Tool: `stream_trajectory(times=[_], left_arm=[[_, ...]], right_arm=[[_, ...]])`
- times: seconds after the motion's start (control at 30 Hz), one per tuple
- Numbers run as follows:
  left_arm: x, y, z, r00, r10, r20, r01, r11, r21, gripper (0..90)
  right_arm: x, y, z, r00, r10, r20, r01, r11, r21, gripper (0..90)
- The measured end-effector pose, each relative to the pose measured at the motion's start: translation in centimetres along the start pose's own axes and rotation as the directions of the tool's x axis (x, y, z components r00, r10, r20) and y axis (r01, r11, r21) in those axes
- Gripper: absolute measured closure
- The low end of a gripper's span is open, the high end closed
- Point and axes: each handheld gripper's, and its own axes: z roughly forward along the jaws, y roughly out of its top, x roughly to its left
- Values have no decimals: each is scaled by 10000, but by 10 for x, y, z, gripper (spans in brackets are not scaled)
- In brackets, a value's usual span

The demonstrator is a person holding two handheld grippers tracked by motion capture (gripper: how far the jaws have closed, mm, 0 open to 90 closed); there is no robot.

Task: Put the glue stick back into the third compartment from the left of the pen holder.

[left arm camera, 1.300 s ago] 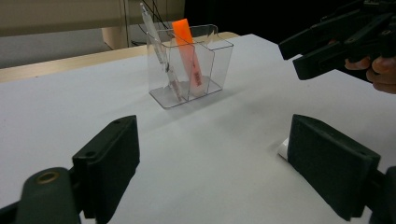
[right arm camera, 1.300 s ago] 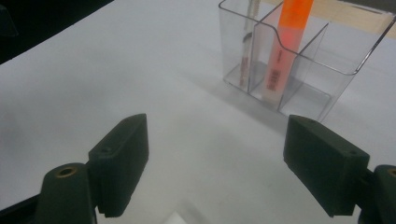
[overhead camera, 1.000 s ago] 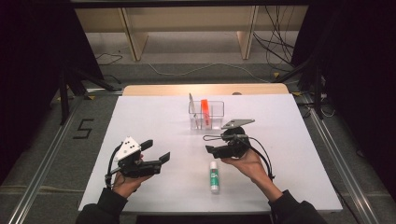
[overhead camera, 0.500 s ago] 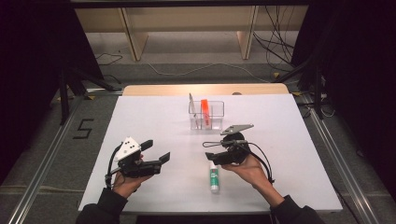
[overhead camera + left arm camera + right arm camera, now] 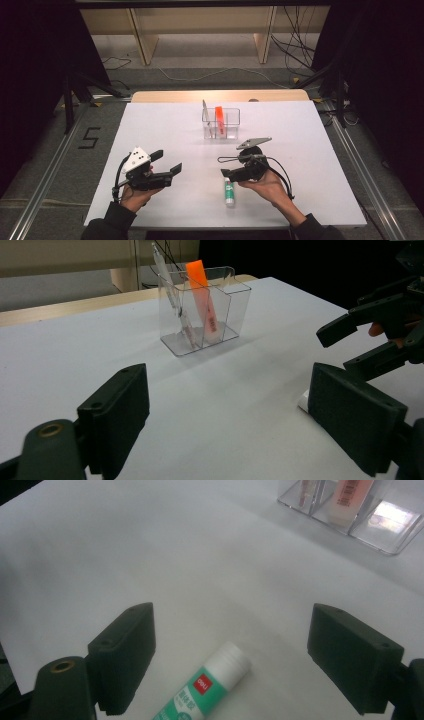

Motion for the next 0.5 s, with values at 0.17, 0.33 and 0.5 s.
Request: stream_trajectory(times=[0.17, 0.33, 0.5], left_arm=[[1, 0, 0, 10000, -13, -39, 13, 10000, 27, 161], [0, 0, 1, 10000, 65, -43, -65, 10000, 22, 160], [0, -1, 1, 9999, 106, 12, -106, 9999, 54, 159]], right_arm=[[-2, -1, -3, 9999, 103, -44, -103, 9999, -40, 212], [0, -4, -1, 9999, 128, -9, -127, 9994, 325, 207], [6, -8, 3, 9997, 132, 190, -145, 9975, 696, 206]])
